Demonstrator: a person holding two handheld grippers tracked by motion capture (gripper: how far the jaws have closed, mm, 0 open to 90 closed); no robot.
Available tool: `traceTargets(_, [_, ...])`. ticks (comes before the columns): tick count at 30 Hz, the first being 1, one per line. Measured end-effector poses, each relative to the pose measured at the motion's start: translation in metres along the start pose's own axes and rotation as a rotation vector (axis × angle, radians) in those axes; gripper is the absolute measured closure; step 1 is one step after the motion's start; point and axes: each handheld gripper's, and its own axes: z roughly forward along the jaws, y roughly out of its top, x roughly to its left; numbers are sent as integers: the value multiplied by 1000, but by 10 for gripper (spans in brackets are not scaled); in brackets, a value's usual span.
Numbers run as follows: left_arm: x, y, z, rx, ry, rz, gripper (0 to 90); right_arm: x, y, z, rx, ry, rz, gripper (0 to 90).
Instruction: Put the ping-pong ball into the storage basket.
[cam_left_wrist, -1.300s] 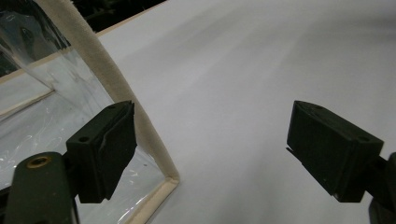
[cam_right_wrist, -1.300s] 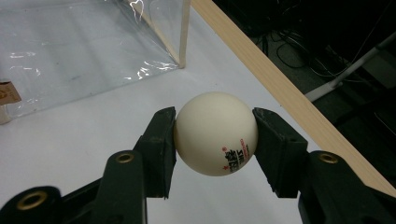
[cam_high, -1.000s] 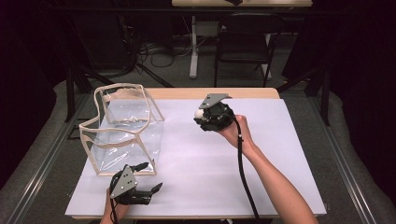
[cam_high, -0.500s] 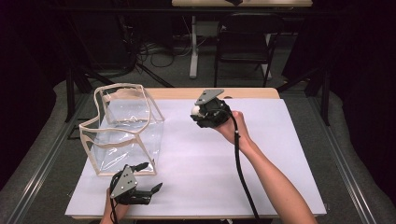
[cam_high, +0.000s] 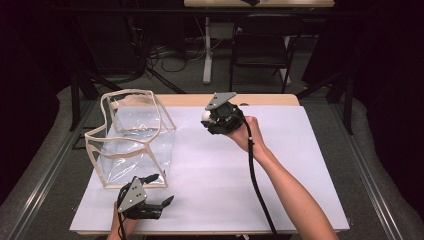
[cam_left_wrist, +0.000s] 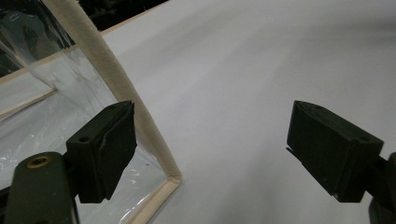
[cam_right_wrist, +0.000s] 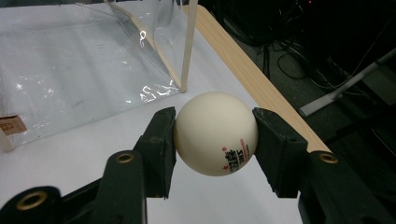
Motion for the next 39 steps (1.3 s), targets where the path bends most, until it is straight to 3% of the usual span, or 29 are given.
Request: traceTargets(39, [0,0,0,-1,-4,2,159,3,37,2,-21,7,-28,510])
